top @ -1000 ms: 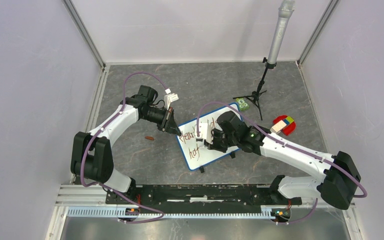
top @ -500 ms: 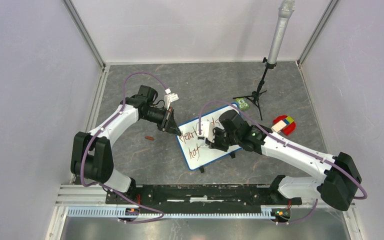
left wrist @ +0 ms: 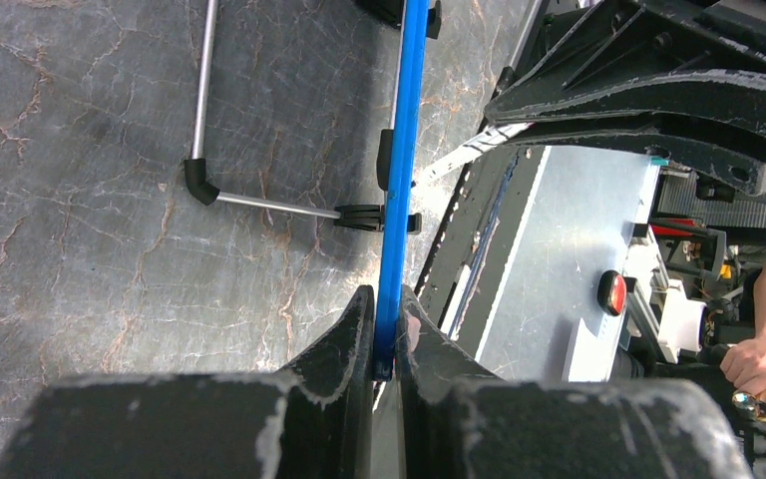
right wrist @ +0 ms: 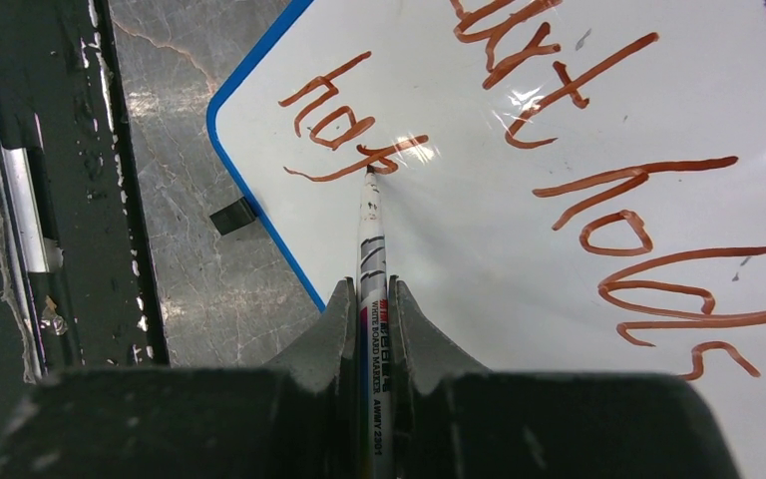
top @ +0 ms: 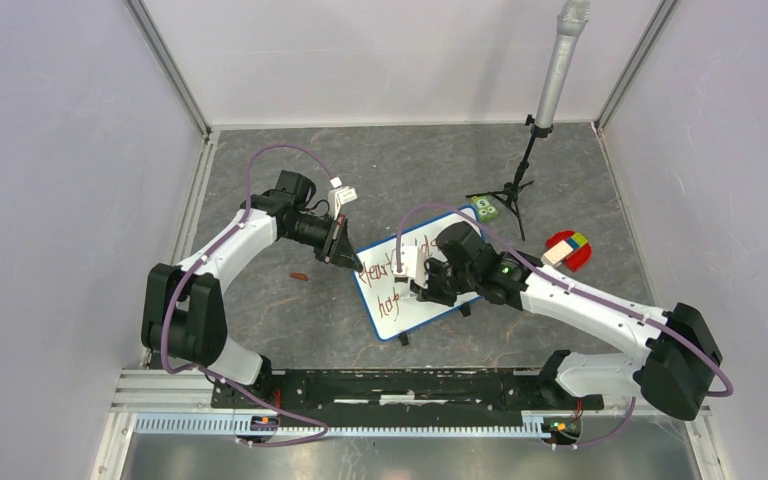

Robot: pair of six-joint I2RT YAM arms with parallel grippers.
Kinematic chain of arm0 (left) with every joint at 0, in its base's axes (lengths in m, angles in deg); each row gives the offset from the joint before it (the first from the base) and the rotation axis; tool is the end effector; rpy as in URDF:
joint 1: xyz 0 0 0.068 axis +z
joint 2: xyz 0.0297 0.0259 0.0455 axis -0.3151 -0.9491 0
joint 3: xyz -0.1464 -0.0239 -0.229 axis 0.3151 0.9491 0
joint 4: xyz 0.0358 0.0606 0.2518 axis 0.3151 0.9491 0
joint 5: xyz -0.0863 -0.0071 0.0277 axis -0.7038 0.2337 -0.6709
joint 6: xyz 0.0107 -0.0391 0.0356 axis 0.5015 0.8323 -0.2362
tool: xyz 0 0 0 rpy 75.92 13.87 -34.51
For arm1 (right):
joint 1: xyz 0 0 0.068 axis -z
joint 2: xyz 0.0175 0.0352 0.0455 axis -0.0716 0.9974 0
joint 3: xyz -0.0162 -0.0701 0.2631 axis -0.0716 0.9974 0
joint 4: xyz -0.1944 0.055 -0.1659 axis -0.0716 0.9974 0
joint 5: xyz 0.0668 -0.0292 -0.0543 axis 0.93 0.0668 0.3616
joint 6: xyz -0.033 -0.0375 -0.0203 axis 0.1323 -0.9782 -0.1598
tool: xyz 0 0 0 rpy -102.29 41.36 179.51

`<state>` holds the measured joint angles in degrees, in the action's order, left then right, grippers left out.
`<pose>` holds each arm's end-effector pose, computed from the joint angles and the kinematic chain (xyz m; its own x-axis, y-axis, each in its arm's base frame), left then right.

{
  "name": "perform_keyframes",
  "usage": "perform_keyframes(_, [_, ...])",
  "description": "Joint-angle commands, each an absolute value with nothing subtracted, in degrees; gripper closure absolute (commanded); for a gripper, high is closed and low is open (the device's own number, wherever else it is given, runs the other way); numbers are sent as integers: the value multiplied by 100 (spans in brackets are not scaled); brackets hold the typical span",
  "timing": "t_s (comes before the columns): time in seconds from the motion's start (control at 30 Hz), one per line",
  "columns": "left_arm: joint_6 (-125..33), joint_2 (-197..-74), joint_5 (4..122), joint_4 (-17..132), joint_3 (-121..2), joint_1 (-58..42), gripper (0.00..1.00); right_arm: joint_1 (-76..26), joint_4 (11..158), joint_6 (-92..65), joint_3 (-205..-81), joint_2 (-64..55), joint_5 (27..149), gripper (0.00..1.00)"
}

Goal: Write a sentence on the whiteboard

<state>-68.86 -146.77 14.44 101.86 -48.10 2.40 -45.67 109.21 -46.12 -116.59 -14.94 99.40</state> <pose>0.2662 -0.1072 0.2376 -0.7931 0.3342 -0.5092 0.6079 0.3825 -0.6958 0.1563 0.2029 0.2520 -0.0477 -0.6878 -0.7243 -0.9847 0.1542 -0.0816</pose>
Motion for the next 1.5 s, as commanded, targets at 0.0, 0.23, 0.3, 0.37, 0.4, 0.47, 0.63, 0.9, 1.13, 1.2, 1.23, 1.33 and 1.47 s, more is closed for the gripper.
perform_keyframes(0.0, [-7014, -14570, 1500, 10198, -4962, 228, 98, -4619, 10796, -4541, -11691, -1411, 9959, 100])
perform_keyframes(0.23, [-7024, -14575, 1495, 10198, -4959, 228, 98, -4632, 10943, -4591, -11811, -1449, 10026, 100])
perform_keyframes(0.3, [-7022, -14573, 1489, 10198, -4959, 228, 98, -4622, 11004, -4611, -11791, -1588, 9955, 100])
perform_keyframes(0.37, [-7025, -14569, 1477, 10199, -4958, 224, 98, -4617, 11034, -4607, -11760, -1743, 9886, 100])
perform_keyframes(0.4, [-7029, -14571, 1472, 10197, -4959, 228, 98, -4612, 11044, -4603, -11751, -1792, 9857, 100])
perform_keyframes(0.47, [-7029, -14587, 1458, 10198, -4959, 228, 98, -4592, 11074, -4602, -11759, -1825, 9822, 100])
perform_keyframes(0.63, [-7026, -14579, 1448, 10196, -4968, 227, 98, -4582, 10999, -4606, -11765, -1699, 9786, 100])
perform_keyframes(0.9, [-7032, -14501, 1474, 10198, -4921, 227, 98, -4552, 10931, -4724, -11767, -1484, 9515, 100])
perform_keyframes(1.13, [-7037, -14540, 1465, 10198, -4942, 226, 98, -4236, 11018, -4791, -12014, -1493, 9426, 100])
perform_keyframes(1.2, [-7042, -14561, 1465, 10198, -4950, 228, 98, -4197, 11034, -4787, -12089, -1492, 9455, 100])
perform_keyframes(1.23, [-7042, -14565, 1465, 10199, -4951, 223, 98, -4196, 11022, -4779, -12116, -1484, 9481, 100])
perform_keyframes(1.33, [-7046, -14573, 1474, 10199, -4959, 228, 98, -4202, 11007, -4752, -12178, -1454, 9535, 100])
perform_keyframes(1.47, [-7044, -14552, 1480, 10198, -4942, 223, 98, -4195, 10997, -4743, -12194, -1466, 9567, 100])
